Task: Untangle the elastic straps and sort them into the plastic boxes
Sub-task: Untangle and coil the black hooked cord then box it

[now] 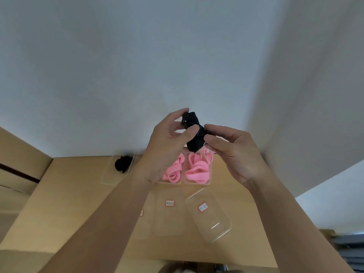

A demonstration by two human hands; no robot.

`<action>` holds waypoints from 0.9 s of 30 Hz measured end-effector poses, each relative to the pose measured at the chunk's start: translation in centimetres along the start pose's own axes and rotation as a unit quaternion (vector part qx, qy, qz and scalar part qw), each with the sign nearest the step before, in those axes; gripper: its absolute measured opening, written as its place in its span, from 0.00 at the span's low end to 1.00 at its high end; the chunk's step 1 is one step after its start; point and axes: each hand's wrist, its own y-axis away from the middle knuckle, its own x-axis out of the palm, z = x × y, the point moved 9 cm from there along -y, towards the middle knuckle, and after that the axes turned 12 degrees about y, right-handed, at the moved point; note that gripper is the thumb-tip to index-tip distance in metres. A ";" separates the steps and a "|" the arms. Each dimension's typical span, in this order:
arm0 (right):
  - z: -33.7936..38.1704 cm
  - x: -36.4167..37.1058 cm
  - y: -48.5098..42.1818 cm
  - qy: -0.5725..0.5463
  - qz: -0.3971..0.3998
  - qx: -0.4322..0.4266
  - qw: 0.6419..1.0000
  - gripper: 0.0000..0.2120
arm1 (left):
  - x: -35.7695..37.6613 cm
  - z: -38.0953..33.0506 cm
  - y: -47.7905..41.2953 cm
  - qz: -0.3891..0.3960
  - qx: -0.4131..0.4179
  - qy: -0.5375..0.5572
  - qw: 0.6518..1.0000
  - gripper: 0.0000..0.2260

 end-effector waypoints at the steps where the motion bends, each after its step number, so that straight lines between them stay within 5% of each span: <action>1: -0.5 0.0 -0.2 -0.008 -0.005 0.002 1.000 0.15 | -0.3 0.2 0.2 0.000 -0.001 0.006 1.000 0.19; 8: -4.8 4.0 -0.3 -0.061 -0.001 0.059 0.996 0.22 | -5.9 2.6 2.4 -0.092 -0.001 0.059 0.994 0.17; 16: -11.3 13.3 -2.0 0.069 -0.006 0.101 0.992 0.03 | -16.9 9.4 3.5 -0.126 -0.097 0.117 0.980 0.09; 20: -16.4 19.0 -3.1 0.096 -0.041 0.133 0.986 0.02 | -24.2 13.9 3.9 -0.142 -0.156 0.149 0.966 0.15; 27: -25.3 28.5 -4.7 0.132 -0.073 0.207 0.967 0.19 | -35.3 20.2 2.5 -0.155 -0.231 0.149 0.949 0.13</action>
